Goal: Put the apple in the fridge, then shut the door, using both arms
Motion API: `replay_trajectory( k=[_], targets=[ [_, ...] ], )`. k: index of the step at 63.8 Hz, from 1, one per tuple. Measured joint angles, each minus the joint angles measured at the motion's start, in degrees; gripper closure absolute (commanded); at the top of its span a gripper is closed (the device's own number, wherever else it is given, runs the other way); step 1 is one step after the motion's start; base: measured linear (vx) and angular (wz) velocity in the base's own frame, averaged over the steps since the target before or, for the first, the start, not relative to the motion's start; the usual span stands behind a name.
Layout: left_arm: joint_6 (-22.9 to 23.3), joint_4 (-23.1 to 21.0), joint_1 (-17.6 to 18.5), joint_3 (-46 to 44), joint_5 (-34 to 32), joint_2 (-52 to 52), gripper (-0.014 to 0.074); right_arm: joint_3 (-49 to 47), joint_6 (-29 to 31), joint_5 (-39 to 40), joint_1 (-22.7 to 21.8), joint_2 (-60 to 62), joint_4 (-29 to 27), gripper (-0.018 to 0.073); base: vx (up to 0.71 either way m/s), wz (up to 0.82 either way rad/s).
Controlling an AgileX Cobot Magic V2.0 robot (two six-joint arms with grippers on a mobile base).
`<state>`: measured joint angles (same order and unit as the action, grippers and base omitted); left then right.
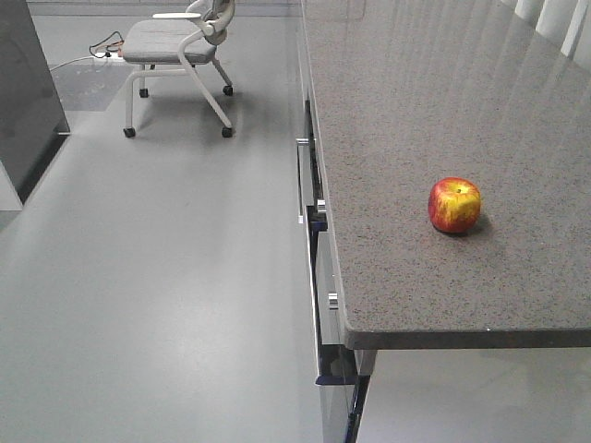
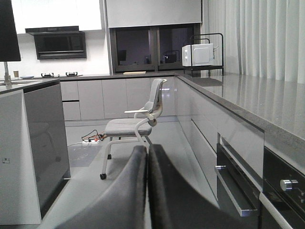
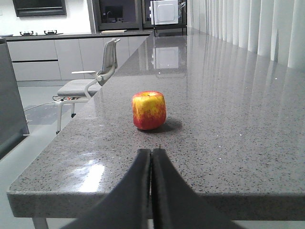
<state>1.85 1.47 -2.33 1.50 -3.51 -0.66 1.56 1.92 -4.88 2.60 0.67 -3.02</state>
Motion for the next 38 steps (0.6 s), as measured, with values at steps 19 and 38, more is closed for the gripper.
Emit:
replay_trajectory(
  k=[19, 38],
  targets=[
    [0.0, 0.0, 0.0, 0.0, 0.0, 0.0, 0.0603, 0.0, -0.1, 0.0, 0.0, 0.0, -0.1, 0.0563, 0.0, 0.0],
    [0.0, 0.0, 0.0, 0.0, 0.0, 0.0, 0.0603, -1.8, -0.4, -0.3, 0.0, -0.1, -3.7, 0.0563, 0.0, 0.0]
  ],
)
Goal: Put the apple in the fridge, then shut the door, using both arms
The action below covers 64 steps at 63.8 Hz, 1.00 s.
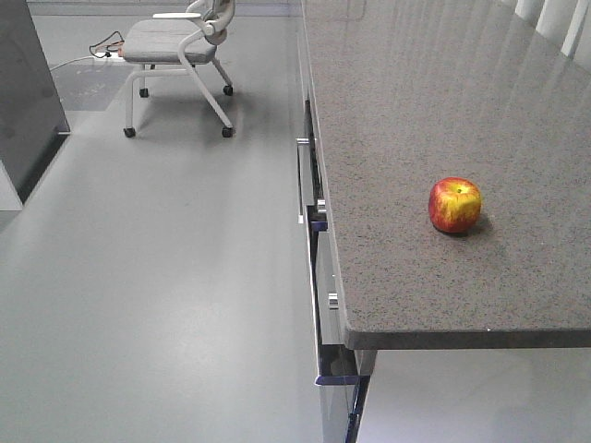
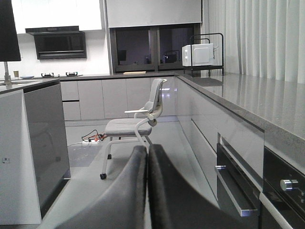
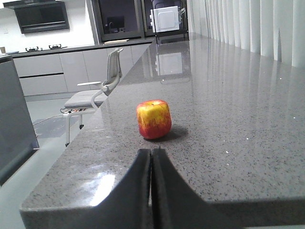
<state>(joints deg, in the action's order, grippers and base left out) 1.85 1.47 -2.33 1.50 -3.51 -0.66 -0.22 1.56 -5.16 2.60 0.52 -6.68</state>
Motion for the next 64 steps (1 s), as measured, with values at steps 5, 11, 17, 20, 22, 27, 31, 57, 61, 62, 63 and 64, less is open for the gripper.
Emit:
replay_trajectory(
  k=[5, 11, 17, 20, 22, 27, 31, 57, 61, 62, 63, 64],
  targets=[
    [0.0, 0.0, 0.0, 0.0, 0.0, 0.0, 0.0603, -6.0, 1.2, -3.9, 0.0, -2.4, 0.0, 0.0563, 0.0, 0.0],
    [0.0, 0.0, 0.0, 0.0, 0.0, 0.0, 0.0603, -14.2, 4.4, -11.0, 0.0, -7.1, 0.0, 0.0563, 0.0, 0.0],
    [0.0, 0.0, 0.0, 0.0, 0.0, 0.0, 0.0603, -21.6, 6.2, -18.3, 0.0, -12.6, 0.1, 0.0563, 0.0, 0.0],
    [0.0, 0.0, 0.0, 0.0, 0.0, 0.0, 0.0603, -25.1, 6.5, -22.3, 0.0, -15.6, 0.1, 0.0563, 0.0, 0.0],
    [0.0, 0.0, 0.0, 0.0, 0.0, 0.0, 0.0603, -27.5, 6.6, -24.6, 0.0, -17.8, 0.1, 0.0563, 0.0, 0.0],
    [0.0, 0.0, 0.0, 0.0, 0.0, 0.0, 0.0603, -32.9, 6.7, -29.4, 0.0, -23.3, 0.2, 0.0563, 0.0, 0.0],
    [0.0, 0.0, 0.0, 0.0, 0.0, 0.0, 0.0603, -36.0, 6.7, -32.3, 0.0, -27.8, 0.2, 0.0563, 0.0, 0.0],
    [0.0, 0.0, 0.0, 0.0, 0.0, 0.0, 0.0603, -48.9, 9.9, -37.3, 0.0, -52.3, 0.2, 0.0306, 0.0, 0.0],
    [0.0, 0.0, 0.0, 0.0, 0.0, 0.0, 0.0603, -50.0, 10.4, -37.4, 0.0, -55.6, 0.2, 0.0195, 0.0, 0.0],
    [0.0, 0.0, 0.0, 0.0, 0.0, 0.0, 0.0603, -50.3, 10.4, -37.4, 0.0, -56.3, 0.2, 0.0173, 0.0, 0.0],
    [0.0, 0.0, 0.0, 0.0, 0.0, 0.0, 0.0603, -50.6, 10.4, -37.4, 0.0, -57.2, 0.2, 0.0142, 0.0, 0.0],
    [0.0, 0.0, 0.0, 0.0, 0.0, 0.0, 0.0603, -50.9, 10.5, -37.4, 0.0, -57.8, 0.2, 0.0122, 0.0, 0.0]
  ],
)
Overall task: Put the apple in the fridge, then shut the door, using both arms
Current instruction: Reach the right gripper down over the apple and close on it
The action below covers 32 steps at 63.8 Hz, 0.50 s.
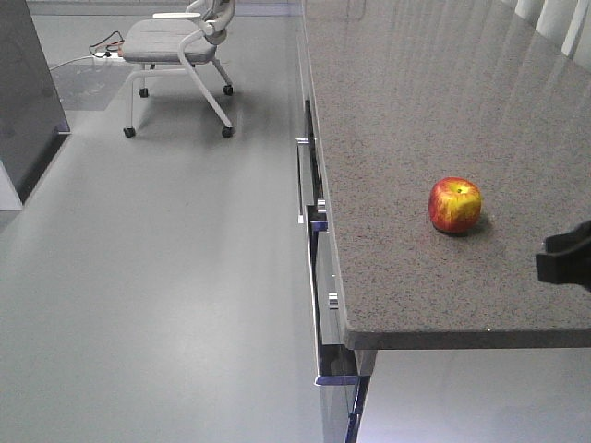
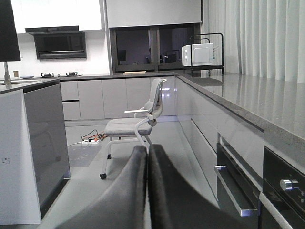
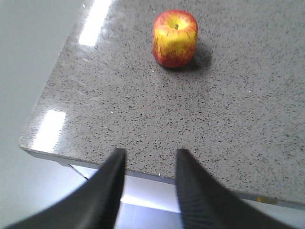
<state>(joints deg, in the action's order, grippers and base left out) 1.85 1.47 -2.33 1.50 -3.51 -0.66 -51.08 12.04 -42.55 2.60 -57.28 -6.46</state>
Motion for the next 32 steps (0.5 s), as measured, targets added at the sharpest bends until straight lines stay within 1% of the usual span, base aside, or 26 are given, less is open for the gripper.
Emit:
replay_trajectory(
  k=[4, 11, 15, 32],
  targets=[
    [0.0, 0.0, 0.0, 0.0, 0.0, 0.0, 0.0603, -1.2, 0.0, 0.0, 0.0, -2.7, 0.0, 0.0037, 0.0, 0.0],
    [0.0, 0.0, 0.0, 0.0, 0.0, 0.0, 0.0603, -3.9, 0.0, 0.0, 0.0, -7.7, 0.2, -0.0047, 0.0, 0.0],
    [0.0, 0.0, 0.0, 0.0, 0.0, 0.0, 0.0603, -6.0, 0.0, 0.0, 0.0, -11.0, 0.7, -0.0061, 0.0, 0.0],
    [0.0, 0.0, 0.0, 0.0, 0.0, 0.0, 0.0603, -15.9, 0.0, 0.2, 0.0, -24.4, 2.2, -0.0049, 0.0, 0.0]
  ],
)
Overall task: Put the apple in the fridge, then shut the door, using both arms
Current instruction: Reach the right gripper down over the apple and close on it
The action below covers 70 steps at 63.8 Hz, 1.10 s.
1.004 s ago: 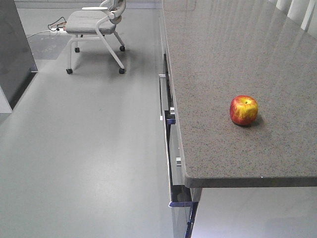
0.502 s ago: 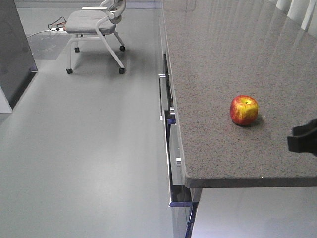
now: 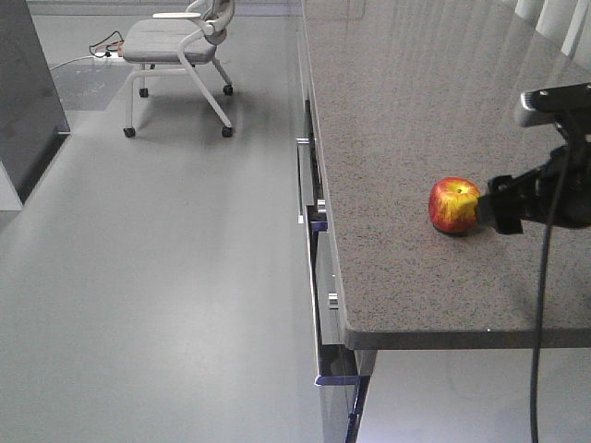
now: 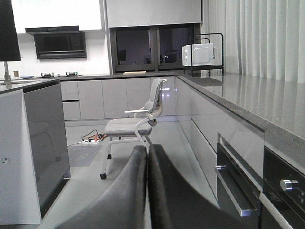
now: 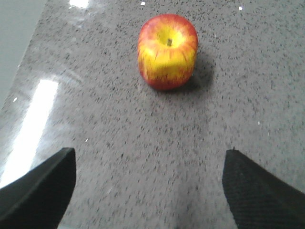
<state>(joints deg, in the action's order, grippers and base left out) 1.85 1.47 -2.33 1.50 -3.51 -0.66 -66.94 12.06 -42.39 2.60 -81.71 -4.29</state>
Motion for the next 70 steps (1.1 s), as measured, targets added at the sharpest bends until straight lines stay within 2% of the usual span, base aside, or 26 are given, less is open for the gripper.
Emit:
replay_trajectory(
  k=[35, 61, 70],
  targets=[
    [0.0, 0.0, 0.0, 0.0, 0.0, 0.0, 0.0603, -18.7, 0.0, 0.3, 0.0, -23.5, 3.5, -0.0034, 0.0, 0.0],
    [0.0, 0.0, 0.0, 0.0, 0.0, 0.0, 0.0603, -21.8, 0.0, 5.0, 0.0, -33.2, 3.6, -0.0032, 0.0, 0.0],
    [0.0, 0.0, 0.0, 0.0, 0.0, 0.0, 0.0603, -21.9, 0.0, 6.5, 0.0, -34.3, 3.5, 0.0043, 0.0, 0.0]
  ],
)
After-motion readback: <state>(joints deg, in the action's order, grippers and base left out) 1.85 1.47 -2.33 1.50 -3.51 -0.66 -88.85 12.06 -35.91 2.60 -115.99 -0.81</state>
